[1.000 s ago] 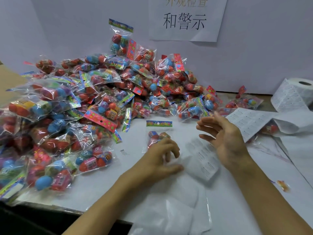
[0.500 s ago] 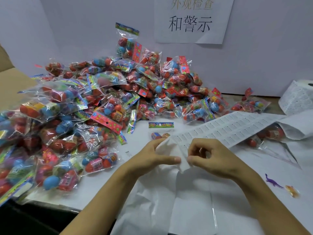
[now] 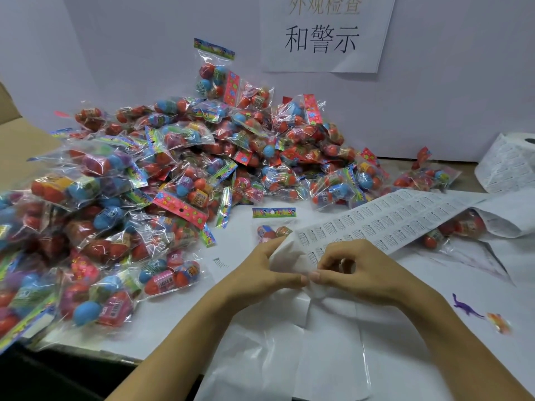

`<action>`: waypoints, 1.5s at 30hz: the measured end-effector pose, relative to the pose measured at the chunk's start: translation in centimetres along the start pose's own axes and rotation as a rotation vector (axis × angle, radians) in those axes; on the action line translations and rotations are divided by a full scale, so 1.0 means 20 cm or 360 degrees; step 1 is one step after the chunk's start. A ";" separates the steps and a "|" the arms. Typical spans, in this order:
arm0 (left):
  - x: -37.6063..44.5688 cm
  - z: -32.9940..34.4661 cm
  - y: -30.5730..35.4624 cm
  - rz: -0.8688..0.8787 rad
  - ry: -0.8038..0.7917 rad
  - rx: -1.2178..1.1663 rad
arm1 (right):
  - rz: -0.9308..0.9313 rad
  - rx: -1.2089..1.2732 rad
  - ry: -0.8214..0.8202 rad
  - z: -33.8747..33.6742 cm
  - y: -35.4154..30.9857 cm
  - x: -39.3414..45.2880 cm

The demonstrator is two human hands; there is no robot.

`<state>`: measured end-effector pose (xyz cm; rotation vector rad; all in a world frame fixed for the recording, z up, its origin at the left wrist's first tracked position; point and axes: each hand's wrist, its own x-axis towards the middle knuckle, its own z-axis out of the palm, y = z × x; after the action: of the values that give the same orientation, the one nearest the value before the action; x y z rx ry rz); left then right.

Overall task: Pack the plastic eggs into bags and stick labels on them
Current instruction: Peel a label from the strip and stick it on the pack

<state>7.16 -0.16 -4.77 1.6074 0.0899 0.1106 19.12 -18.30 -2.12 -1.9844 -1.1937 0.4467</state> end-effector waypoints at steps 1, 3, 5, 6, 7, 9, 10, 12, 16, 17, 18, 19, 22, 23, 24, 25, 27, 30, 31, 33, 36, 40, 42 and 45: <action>0.00 0.00 0.00 0.0018 -0.0009 -0.0012 | 0.0017 0.0010 -0.0011 0.00 0.00 0.00; 0.00 0.00 0.00 0.0044 -0.0026 -0.0038 | 0.0040 0.0039 -0.0030 -0.01 0.00 0.00; 0.00 0.00 0.00 0.0056 -0.0032 -0.0045 | 0.0040 0.0047 -0.0059 -0.02 -0.01 -0.01; 0.00 0.00 0.00 0.0060 -0.0028 -0.0039 | 0.0042 0.0046 -0.0075 -0.02 -0.02 -0.01; 0.00 0.00 0.00 0.0069 -0.0018 -0.0028 | 0.0049 0.0043 -0.0089 -0.02 -0.02 -0.01; 0.00 0.01 -0.01 0.0086 0.0019 0.0037 | 0.0071 0.0006 -0.0092 -0.02 -0.02 0.00; 0.00 0.01 -0.01 0.0099 0.0033 0.0091 | 0.0083 -0.0021 -0.0083 -0.02 -0.02 0.00; 0.00 0.01 -0.01 0.0132 0.0044 0.0172 | 0.0093 -0.0062 -0.0063 -0.01 -0.02 0.00; 0.01 0.01 -0.02 0.0156 0.0072 0.0147 | 0.0079 -0.0101 -0.0006 -0.01 -0.02 0.00; 0.01 0.01 -0.02 0.0164 0.0075 0.0146 | 0.0074 -0.0095 0.0000 -0.01 -0.01 0.00; 0.01 0.01 -0.01 0.0173 0.0080 0.0152 | 0.0068 -0.0087 0.0002 -0.01 -0.01 0.00; 0.01 0.01 -0.01 0.0178 0.0092 0.0157 | 0.0061 -0.0076 0.0000 -0.01 0.00 0.00; 0.01 0.01 -0.02 0.0189 0.0084 0.0153 | 0.0046 0.0001 -0.0006 -0.01 0.02 0.00; 0.01 0.01 -0.02 0.0198 0.0067 0.0155 | 0.0039 0.0020 0.0000 0.00 0.02 0.00; 0.00 0.01 -0.01 0.0202 0.0060 0.0167 | 0.0029 0.0024 0.0000 0.01 0.02 0.00; 0.00 0.01 -0.01 0.0201 0.0062 0.0177 | 0.0019 0.0017 -0.0009 0.01 0.02 0.00; 0.00 0.01 -0.01 0.0191 0.0056 0.0137 | 0.0012 0.0009 -0.0036 0.01 0.02 0.01; 0.01 0.01 -0.02 0.0172 0.0043 0.0101 | 0.0015 -0.0009 -0.0072 0.00 0.02 0.01; 0.01 0.00 -0.02 0.0170 0.0043 0.0122 | 0.0019 -0.0017 -0.0090 -0.01 0.02 0.01; 0.01 0.00 -0.03 0.0164 0.0048 0.0142 | 0.0025 -0.0034 -0.0113 -0.01 0.02 0.00; 0.02 0.00 -0.05 0.0158 0.0086 0.0186 | 0.0046 -0.0068 -0.0093 -0.01 0.02 0.00; 0.02 0.00 -0.06 0.0151 0.0110 0.0239 | 0.0058 -0.0077 -0.0082 0.00 0.01 0.00; 0.01 0.01 -0.06 0.0158 0.0135 0.0226 | 0.0032 -0.0107 -0.0040 0.00 0.00 0.00; 0.01 0.01 -0.06 0.0173 0.0153 0.0232 | 0.0043 -0.0121 0.0011 0.00 0.01 0.01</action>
<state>7.42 -0.20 -5.90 1.7526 0.0862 0.2707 19.23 -18.23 -2.22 -2.0674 -1.1967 0.4134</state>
